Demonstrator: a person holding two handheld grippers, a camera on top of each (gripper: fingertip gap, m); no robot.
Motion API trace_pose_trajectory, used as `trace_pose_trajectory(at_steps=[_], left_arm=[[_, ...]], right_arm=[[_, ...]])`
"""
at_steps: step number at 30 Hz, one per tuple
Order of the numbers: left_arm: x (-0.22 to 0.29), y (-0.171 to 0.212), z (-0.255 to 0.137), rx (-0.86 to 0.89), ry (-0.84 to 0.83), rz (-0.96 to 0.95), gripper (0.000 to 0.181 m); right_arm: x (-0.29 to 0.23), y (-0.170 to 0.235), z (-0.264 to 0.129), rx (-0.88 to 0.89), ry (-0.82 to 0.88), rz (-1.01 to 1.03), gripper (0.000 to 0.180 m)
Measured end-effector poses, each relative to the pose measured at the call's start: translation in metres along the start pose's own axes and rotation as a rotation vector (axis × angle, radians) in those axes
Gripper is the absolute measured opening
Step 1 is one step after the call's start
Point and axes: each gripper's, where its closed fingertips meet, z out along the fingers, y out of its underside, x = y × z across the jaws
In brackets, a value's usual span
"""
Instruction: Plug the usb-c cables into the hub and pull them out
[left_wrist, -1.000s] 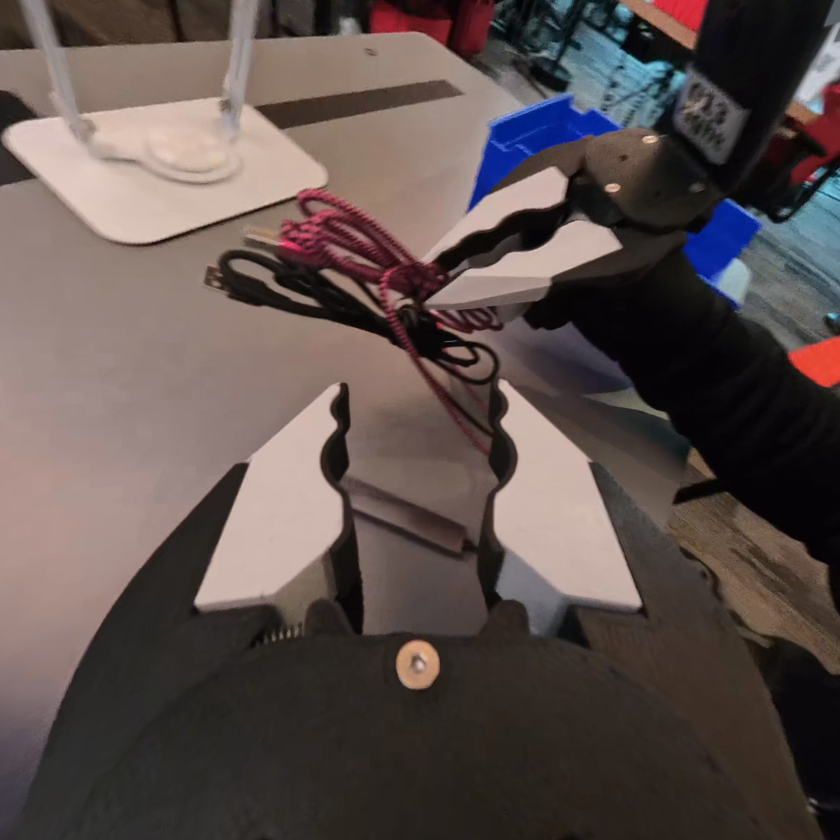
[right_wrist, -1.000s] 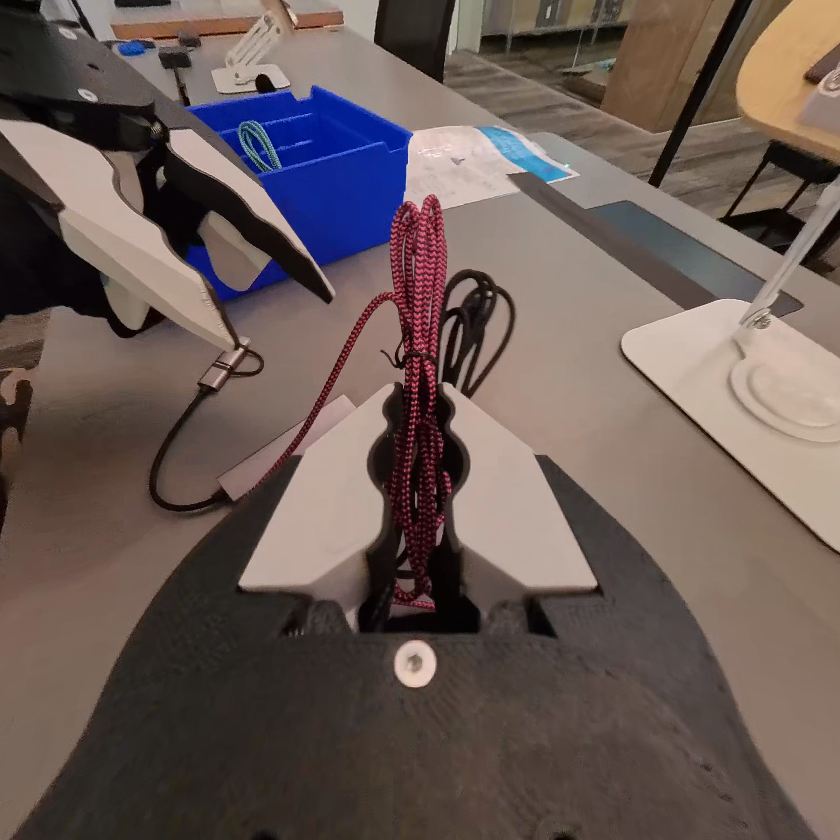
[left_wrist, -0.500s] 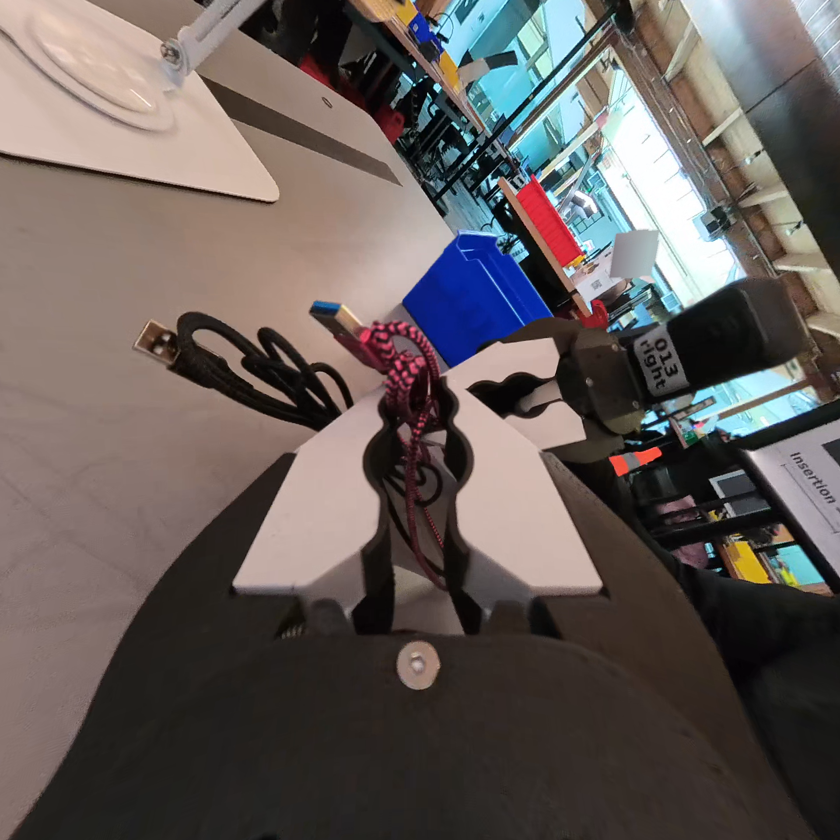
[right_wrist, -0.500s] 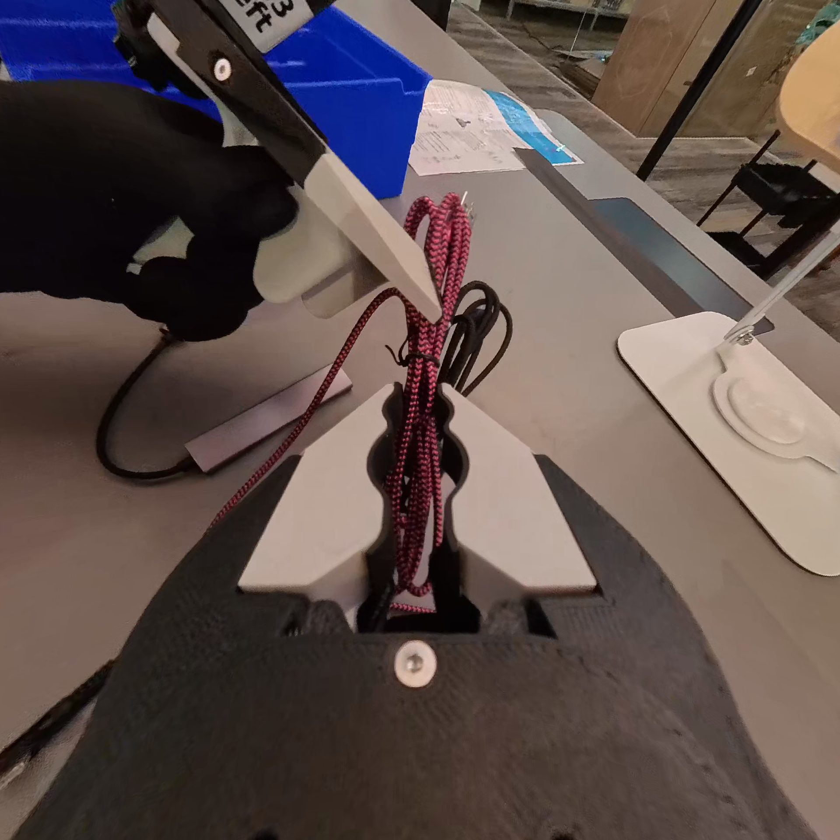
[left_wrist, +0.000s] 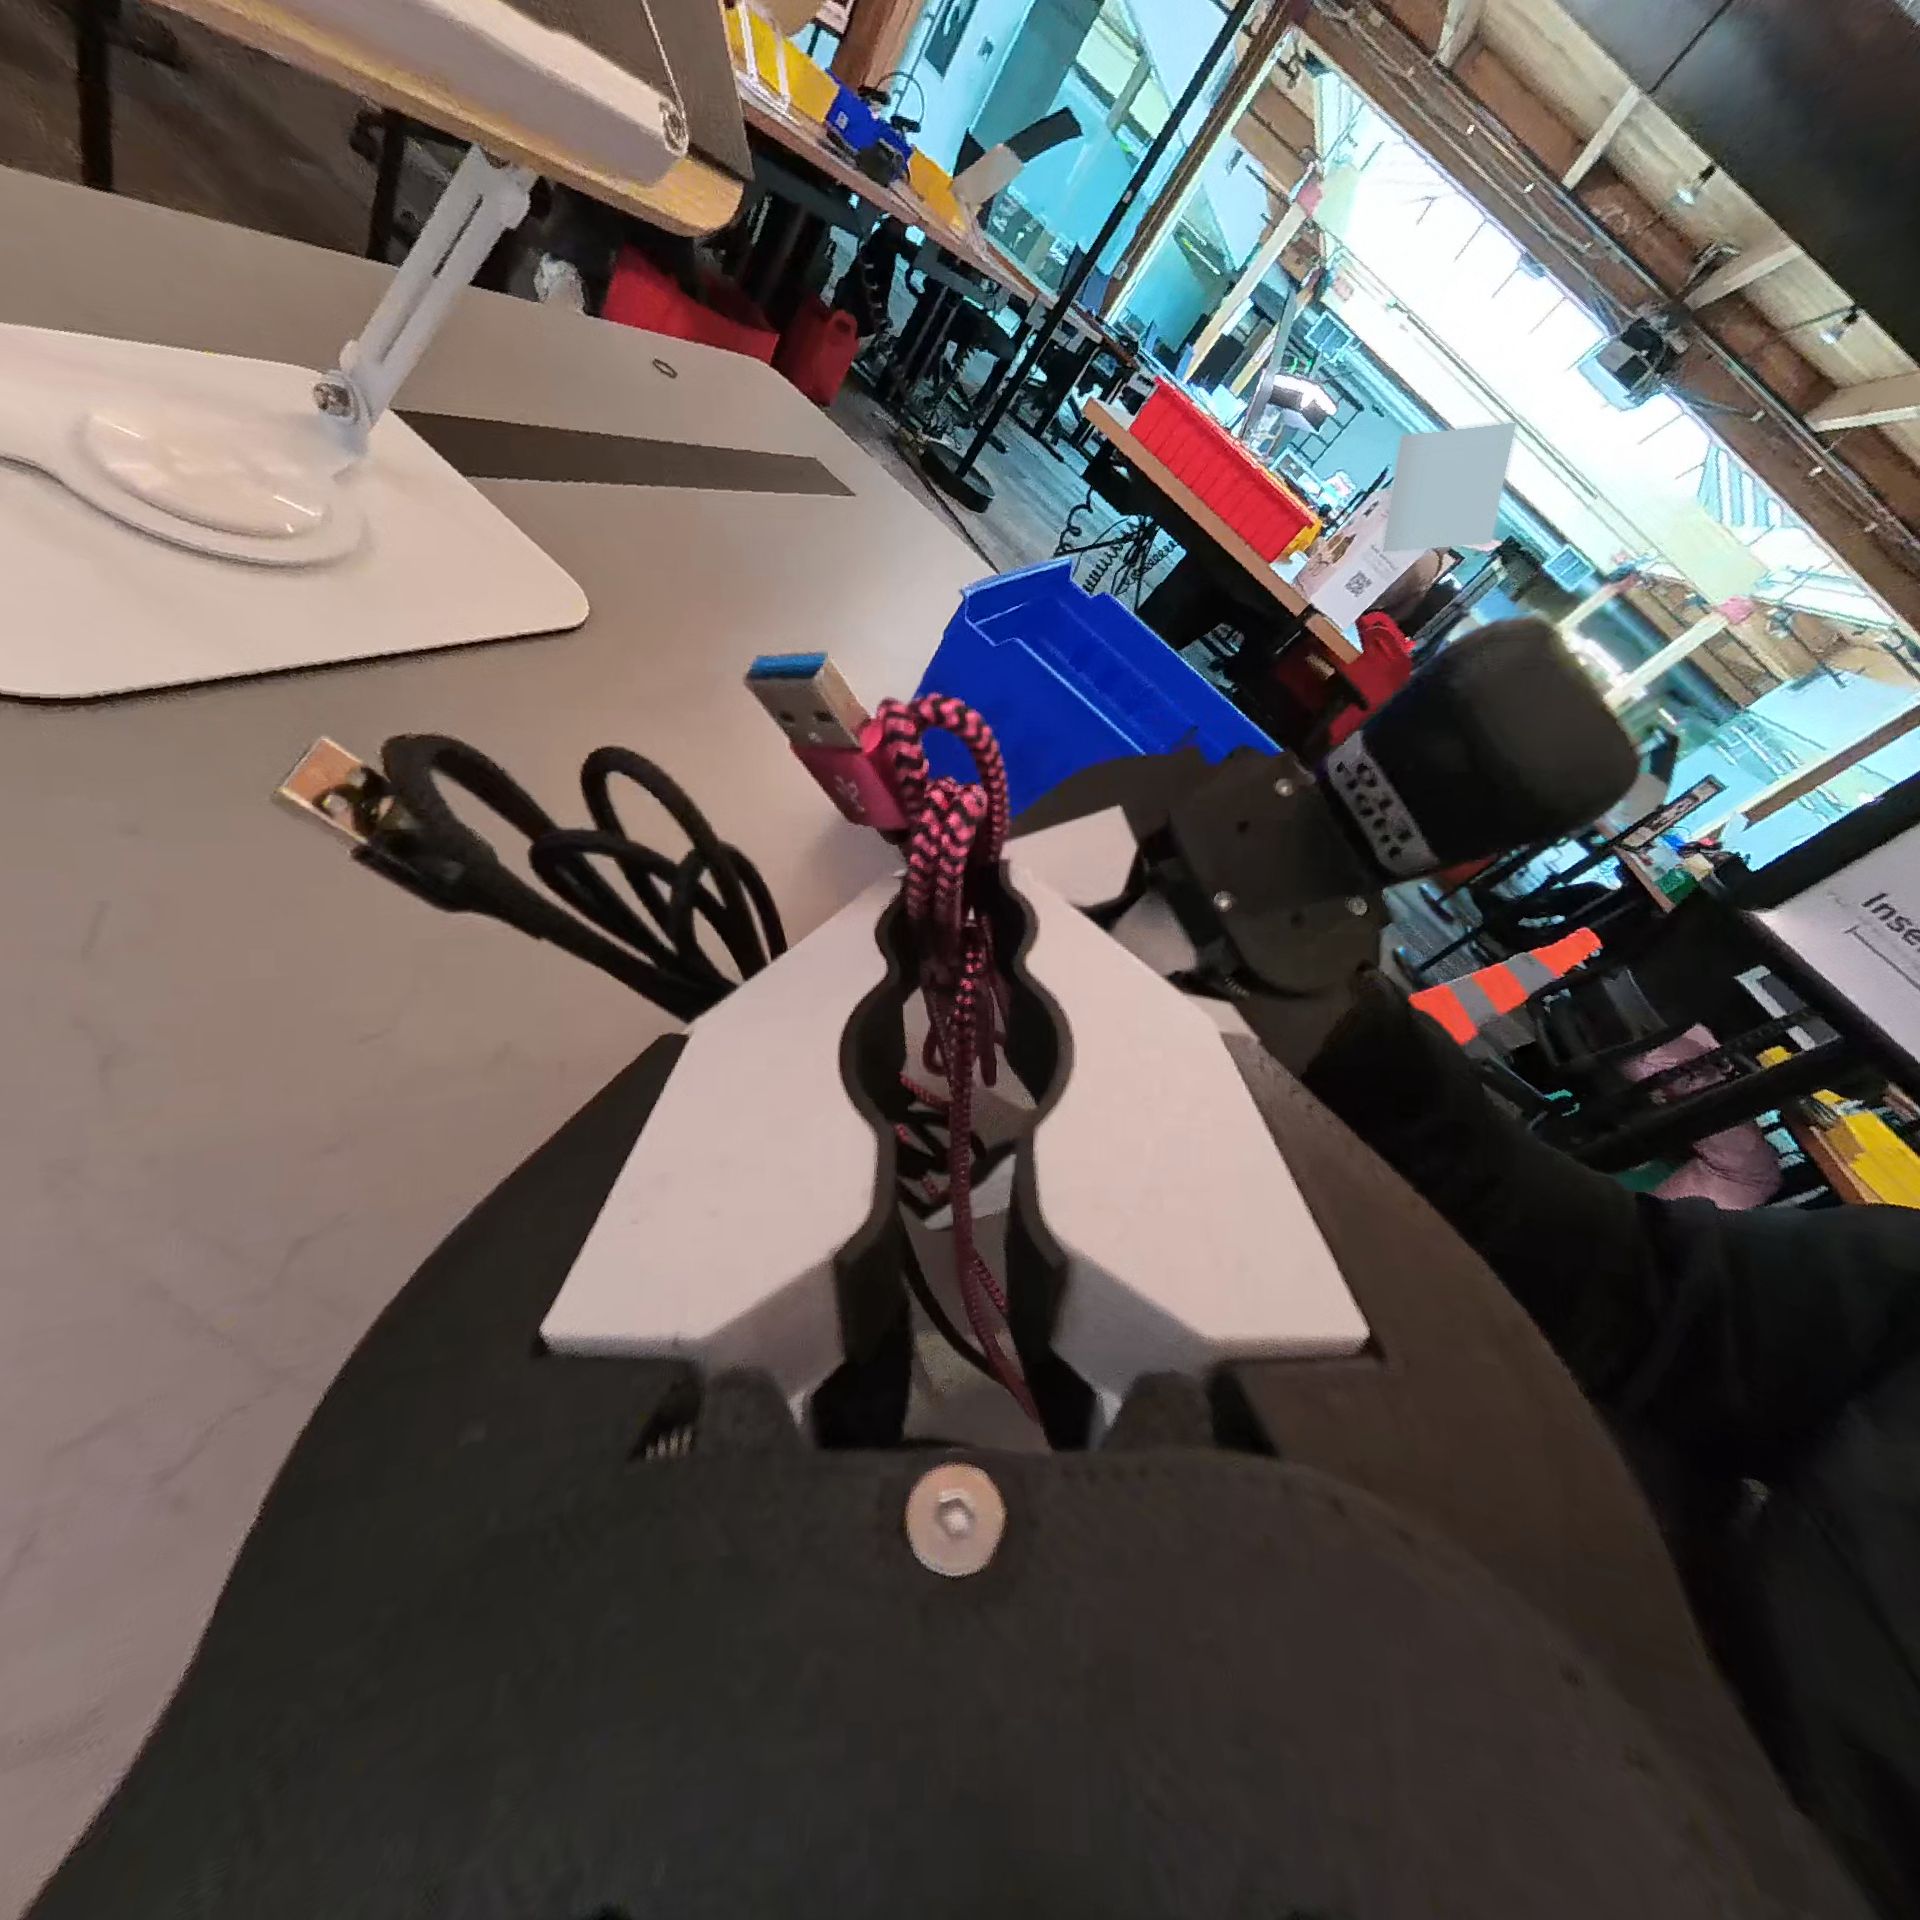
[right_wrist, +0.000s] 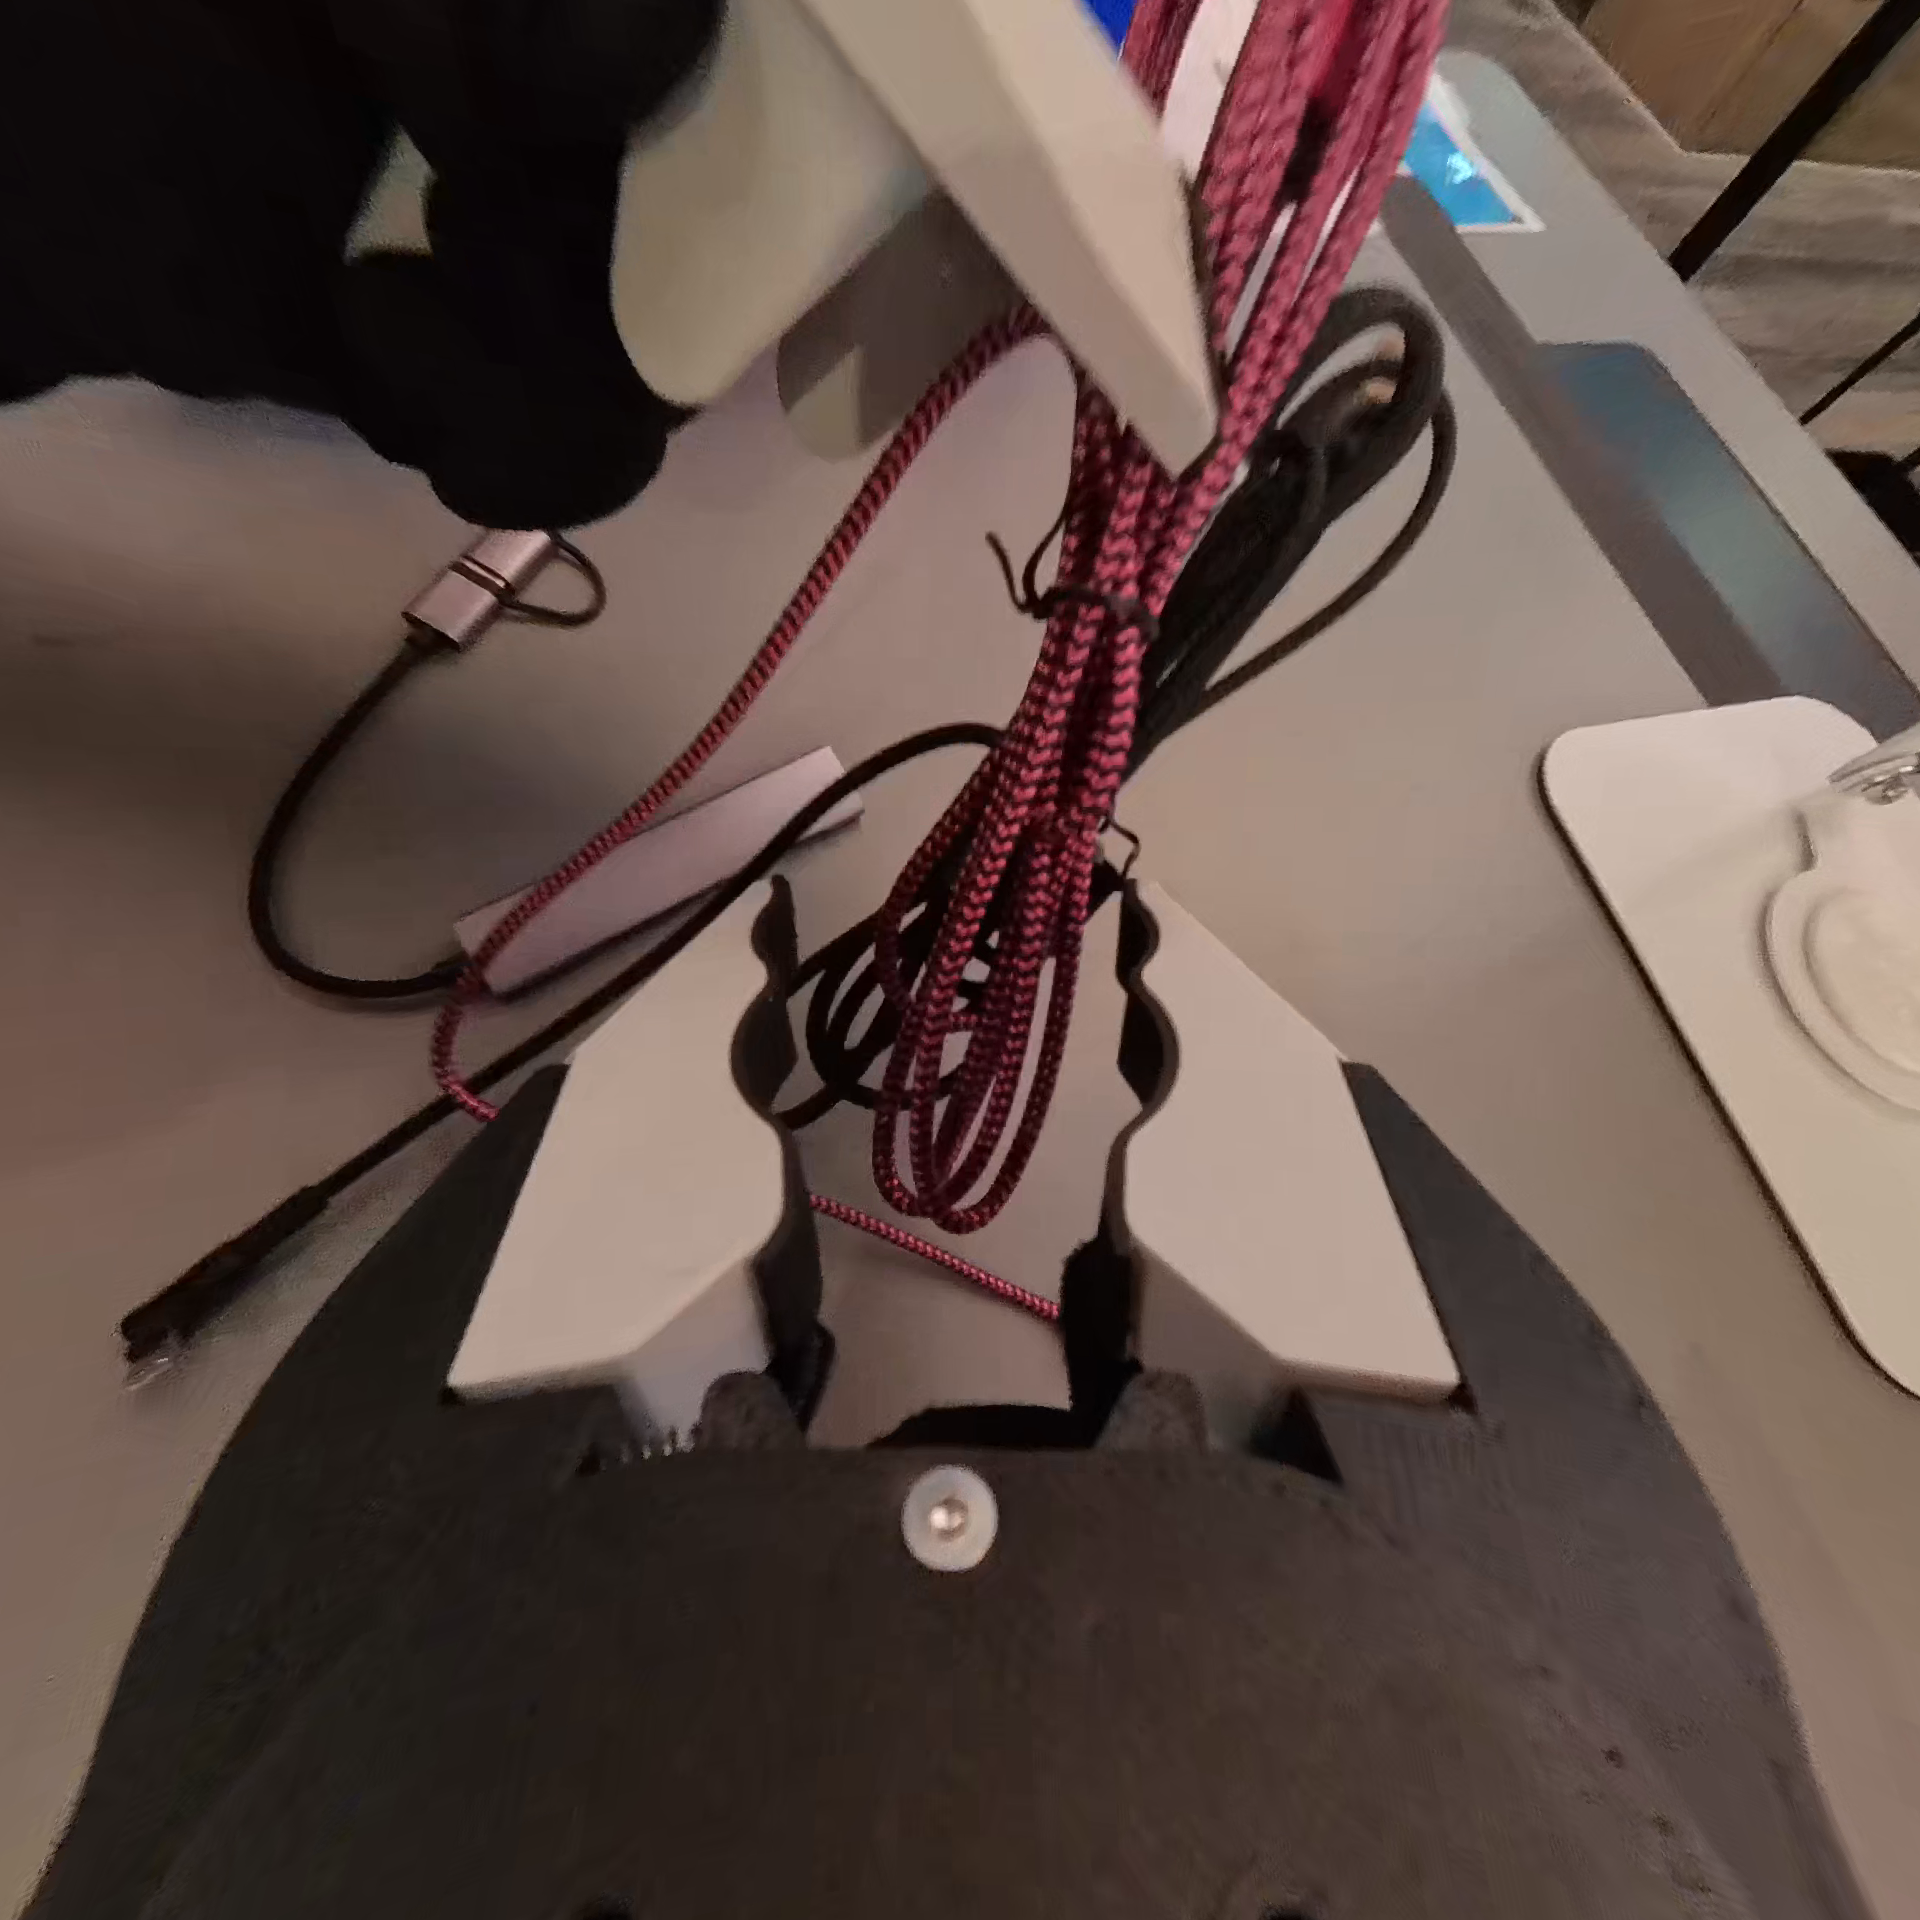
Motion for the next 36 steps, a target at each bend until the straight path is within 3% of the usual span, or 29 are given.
trace_pose_trajectory(at_steps=[2,6,8,16,19,21,23,27,31,36], left_arm=[[0.000,0.000,-0.001,0.006,-0.003,-0.004,0.010],[0.009,-0.009,-0.004,0.072,0.039,-0.029,0.009],[0.012,-0.013,-0.004,0.078,0.044,-0.018,0.009],[0.027,-0.039,-0.011,0.144,0.044,0.039,0.008],[0.018,-0.043,-0.019,0.122,-0.059,0.091,0.008],[0.020,-0.041,-0.021,0.107,-0.080,0.103,0.008],[0.022,-0.035,-0.016,0.084,-0.102,0.109,0.008],[0.036,-0.023,0.000,0.054,-0.077,0.090,0.008],[0.044,-0.017,0.004,0.040,-0.080,0.095,0.010],[0.056,-0.015,-0.002,0.012,0.020,0.096,0.024]], right_arm=[[0.002,0.010,0.010,-0.042,0.017,0.027,0.048],[-0.002,0.024,0.027,-0.079,0.006,0.106,0.044],[-0.006,0.022,0.029,-0.051,-0.010,0.133,0.021],[0.020,0.031,0.020,-0.135,0.087,0.169,0.062],[0.023,0.019,-0.003,-0.086,0.157,0.116,0.063],[0.025,-0.005,-0.026,0.008,0.234,0.049,0.051],[0.021,-0.033,-0.043,0.089,0.287,-0.034,0.052],[0.020,-0.057,-0.044,0.072,0.355,-0.118,0.054],[0.022,-0.056,-0.039,0.036,0.391,-0.150,0.013],[0.029,-0.066,-0.057,0.184,0.354,0.019,0.009]])
